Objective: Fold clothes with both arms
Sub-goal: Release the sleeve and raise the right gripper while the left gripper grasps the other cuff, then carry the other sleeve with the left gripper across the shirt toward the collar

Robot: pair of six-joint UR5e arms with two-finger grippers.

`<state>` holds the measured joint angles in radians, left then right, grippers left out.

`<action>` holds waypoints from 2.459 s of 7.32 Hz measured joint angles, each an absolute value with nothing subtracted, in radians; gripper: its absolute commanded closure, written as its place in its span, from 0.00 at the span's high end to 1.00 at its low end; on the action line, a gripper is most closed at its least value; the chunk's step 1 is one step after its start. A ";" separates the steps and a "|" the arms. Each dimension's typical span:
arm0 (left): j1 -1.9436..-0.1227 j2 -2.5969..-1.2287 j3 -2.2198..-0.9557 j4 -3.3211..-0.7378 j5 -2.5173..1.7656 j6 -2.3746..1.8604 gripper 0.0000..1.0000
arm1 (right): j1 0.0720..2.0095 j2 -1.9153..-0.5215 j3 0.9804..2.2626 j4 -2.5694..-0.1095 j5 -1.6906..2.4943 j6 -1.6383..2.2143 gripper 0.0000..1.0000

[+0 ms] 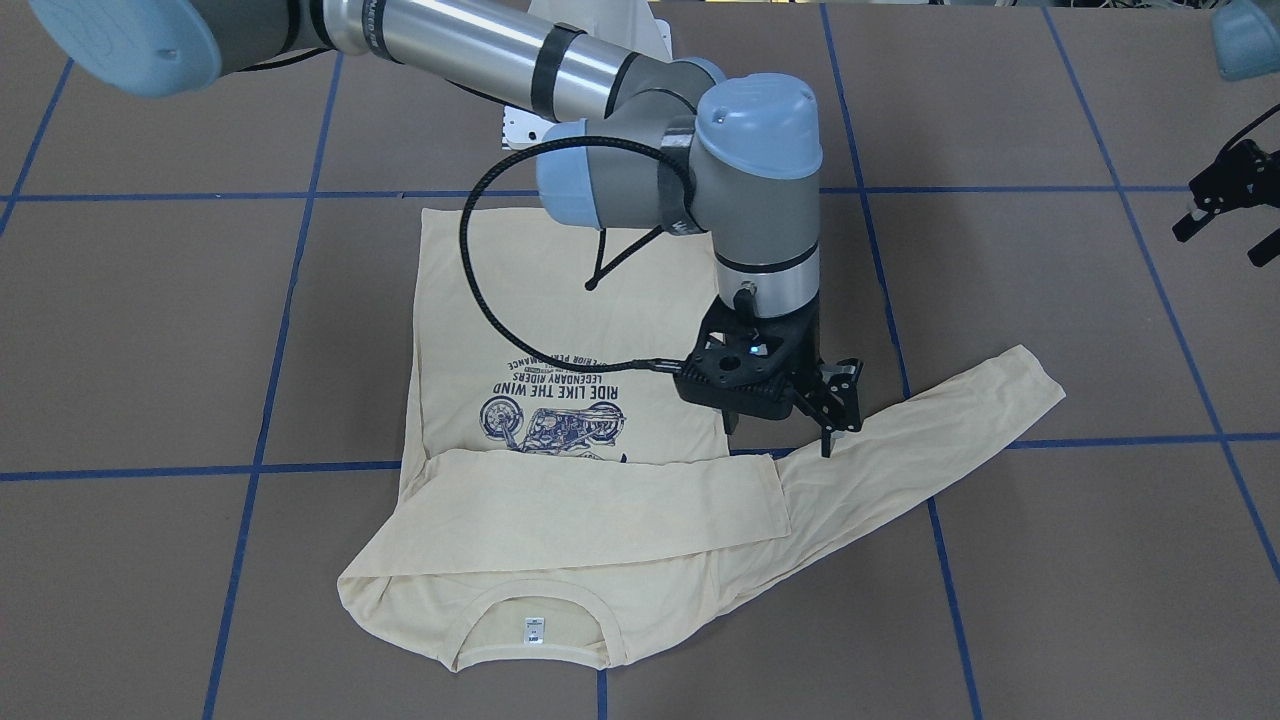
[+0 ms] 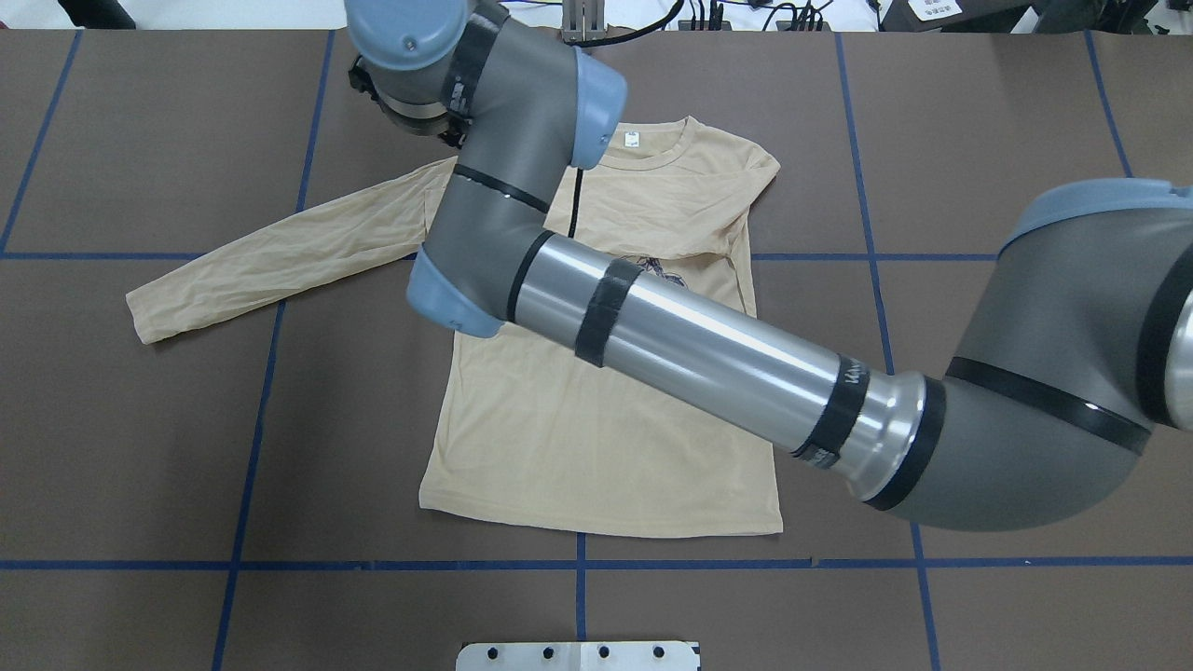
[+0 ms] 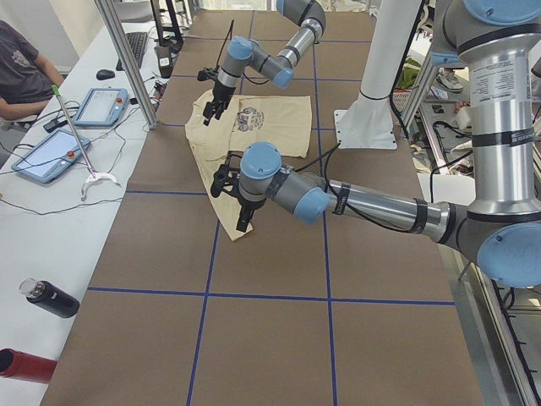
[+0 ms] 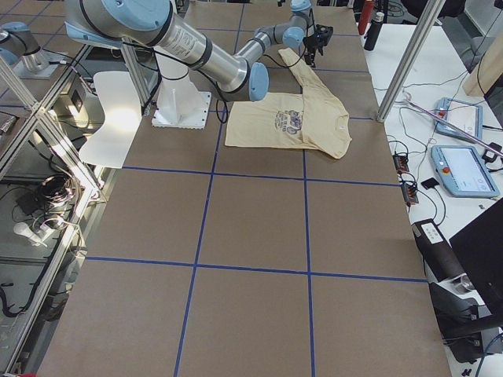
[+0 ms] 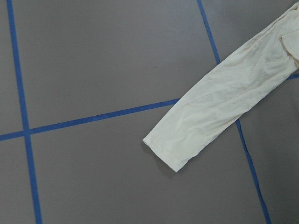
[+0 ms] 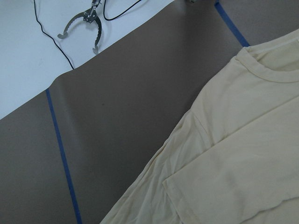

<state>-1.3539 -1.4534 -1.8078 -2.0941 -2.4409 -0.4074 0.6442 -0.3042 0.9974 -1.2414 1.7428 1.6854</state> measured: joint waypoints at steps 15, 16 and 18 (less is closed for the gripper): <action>-1.053 -1.720 -1.306 -2.352 -2.311 -0.594 0.00 | 0.954 -1.134 1.715 -1.305 2.179 1.396 0.98; -1.052 -1.721 -1.304 -2.353 -2.311 -0.592 0.00 | 0.954 -1.134 1.716 -1.305 2.178 1.396 0.98; -1.053 -1.722 -1.331 -2.352 -2.320 -0.595 0.00 | 0.958 -1.137 1.718 -1.305 2.176 1.396 0.98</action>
<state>-1.0531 -1.7216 -1.3313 -2.3520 -2.3203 -0.5951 0.9577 -1.1374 1.7183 -1.3054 2.1763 1.3959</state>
